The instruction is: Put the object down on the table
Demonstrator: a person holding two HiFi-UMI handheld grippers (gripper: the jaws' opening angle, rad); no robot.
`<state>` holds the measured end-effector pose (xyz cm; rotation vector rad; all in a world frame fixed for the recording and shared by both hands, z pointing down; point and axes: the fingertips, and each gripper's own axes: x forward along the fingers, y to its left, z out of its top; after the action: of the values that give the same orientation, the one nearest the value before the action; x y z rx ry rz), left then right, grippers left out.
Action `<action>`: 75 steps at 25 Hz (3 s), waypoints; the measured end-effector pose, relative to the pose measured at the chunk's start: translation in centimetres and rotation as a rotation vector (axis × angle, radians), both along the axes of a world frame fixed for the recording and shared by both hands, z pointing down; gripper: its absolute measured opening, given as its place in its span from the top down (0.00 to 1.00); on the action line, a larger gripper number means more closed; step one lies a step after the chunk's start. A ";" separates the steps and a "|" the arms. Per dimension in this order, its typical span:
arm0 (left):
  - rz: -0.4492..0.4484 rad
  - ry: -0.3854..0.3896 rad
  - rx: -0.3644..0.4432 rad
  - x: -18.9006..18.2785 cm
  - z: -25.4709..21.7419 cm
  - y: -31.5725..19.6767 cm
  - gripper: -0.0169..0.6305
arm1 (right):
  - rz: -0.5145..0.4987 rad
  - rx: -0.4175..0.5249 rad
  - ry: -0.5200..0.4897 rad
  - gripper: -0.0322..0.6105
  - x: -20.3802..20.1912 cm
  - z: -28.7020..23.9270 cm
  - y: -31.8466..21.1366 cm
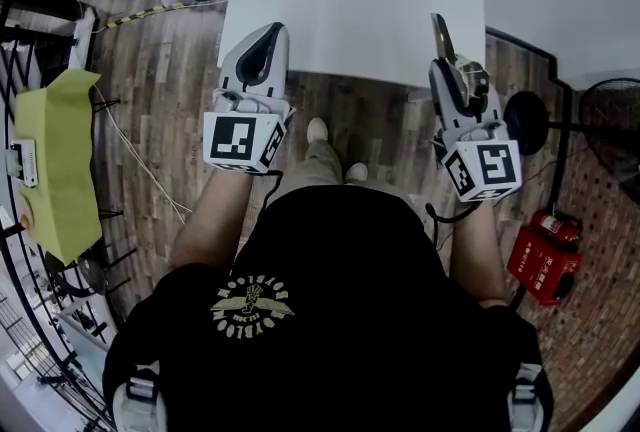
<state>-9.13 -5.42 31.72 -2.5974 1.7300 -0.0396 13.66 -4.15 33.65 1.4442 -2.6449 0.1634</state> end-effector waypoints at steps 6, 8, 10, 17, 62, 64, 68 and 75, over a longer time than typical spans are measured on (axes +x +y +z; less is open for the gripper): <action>0.025 0.002 -0.009 0.0 0.3 -2.9 0.96 | 0.021 0.003 -0.004 0.78 -0.2 -0.2 -2.7; 0.033 0.005 -0.011 0.0 0.4 -3.8 0.96 | 0.029 0.003 -0.004 0.78 -0.2 -0.2 -3.6; 0.041 0.010 -0.014 0.0 0.5 -4.7 0.96 | 0.036 0.003 -0.010 0.78 -0.3 -0.2 -4.4; 0.056 0.007 -0.016 -0.7 0.6 -8.0 0.96 | 0.049 0.006 -0.007 0.78 -1.1 -0.2 -7.6; 0.134 0.012 -0.043 1.4 1.6 -21.1 0.96 | 0.075 -0.058 -0.047 0.78 0.1 0.5 -19.3; 0.124 0.021 -0.048 1.5 1.9 -21.4 0.96 | 0.077 -0.068 -0.042 0.78 0.6 0.9 -19.6; 0.109 0.032 -0.060 1.6 2.7 -21.9 0.96 | 0.074 -0.091 -0.048 0.78 1.0 1.8 -20.5; 0.091 0.033 -0.086 1.8 4.0 -22.6 0.96 | 0.068 -0.152 -0.068 0.78 1.5 4.1 -21.7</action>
<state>-7.37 -27.99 35.74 -2.7500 1.6537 -0.0719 15.17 -25.83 37.71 1.5045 -2.5720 0.4183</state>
